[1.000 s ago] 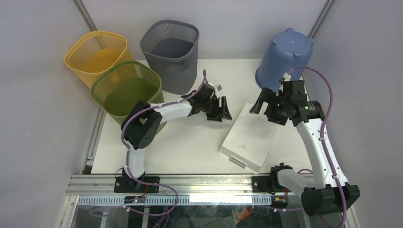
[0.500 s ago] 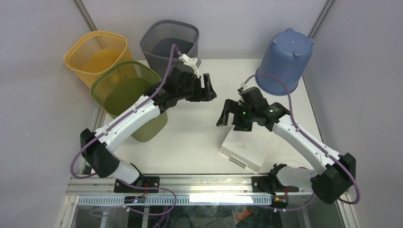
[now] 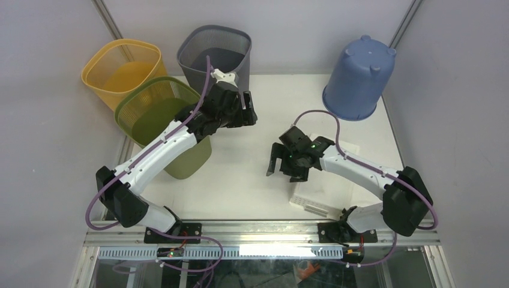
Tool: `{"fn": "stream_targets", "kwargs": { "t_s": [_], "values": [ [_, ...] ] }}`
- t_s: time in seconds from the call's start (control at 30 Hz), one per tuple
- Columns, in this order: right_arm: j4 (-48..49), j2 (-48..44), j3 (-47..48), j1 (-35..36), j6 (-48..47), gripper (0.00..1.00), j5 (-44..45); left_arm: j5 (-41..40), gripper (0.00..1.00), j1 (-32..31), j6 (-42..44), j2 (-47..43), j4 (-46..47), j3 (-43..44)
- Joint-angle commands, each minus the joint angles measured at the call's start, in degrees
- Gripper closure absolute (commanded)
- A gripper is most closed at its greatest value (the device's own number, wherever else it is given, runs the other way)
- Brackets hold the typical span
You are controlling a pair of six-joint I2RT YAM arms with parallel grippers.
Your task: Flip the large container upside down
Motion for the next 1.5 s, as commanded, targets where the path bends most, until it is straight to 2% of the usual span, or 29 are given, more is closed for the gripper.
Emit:
{"fn": "stream_targets", "kwargs": {
  "t_s": [0.0, 0.1, 0.17, 0.27, 0.5, 0.6, 0.73, 0.8, 0.9, 1.13, 1.3, 1.47],
  "values": [
    [-10.4, -6.2, -0.1, -4.3, 2.3, 0.00, 14.1, -0.2, 0.27, 0.0, -0.1, 0.2, 1.1, 0.3],
    [-12.5, -9.9, -0.9, -7.0, 2.2, 0.00, 18.3, 0.8, 0.27, 0.0, -0.1, 0.5, 1.8, -0.1],
    [-10.9, -10.7, 0.0, -7.2, 1.3, 0.01, 16.9, 1.4, 0.27, 0.0, -0.1, 0.7, 2.0, -0.3],
    [-7.7, -8.3, 1.5, -5.9, 0.9, 0.00, 14.5, 2.6, 0.27, 0.1, -0.3, 1.0, 2.7, -0.7],
    [-9.3, -1.0, 2.0, -3.3, 3.4, 0.00, 16.4, 3.1, 0.27, 0.0, -1.0, 0.2, 3.1, -1.3],
    [-12.9, -1.2, 0.4, -8.5, 3.4, 0.00, 21.0, 3.2, 0.26, 0.0, -1.0, -0.1, 3.1, -1.4],
    [-16.0, -3.8, -0.7, -22.0, 1.8, 0.01, 26.6, 3.8, 0.26, 0.0, -0.7, 0.4, 3.3, -1.4],
    [-15.6, -5.0, -0.1, -26.0, 0.8, 0.00, 30.1, 4.1, 0.26, 0.1, -0.5, 0.8, 3.4, -1.3],
    [-14.3, -5.2, 2.0, -27.2, -2.0, 0.01, 32.5, 4.8, 0.26, 0.1, -0.5, 1.3, 3.7, -1.1],
    [-13.0, -5.6, 1.0, -27.0, -4.7, 0.01, 27.0, 5.4, 0.26, 0.0, -0.5, 1.6, 4.0, -1.1],
    [-16.1, -5.8, -0.8, -27.7, -4.0, 0.00, 32.7, 5.7, 0.26, 0.0, -0.8, 1.6, 4.2, -1.7],
    [-14.4, -4.2, -2.1, -37.2, -7.7, 0.00, 35.7, 6.3, 0.26, 0.1, -0.4, 1.8, 4.3, -1.5]
  ]
}}
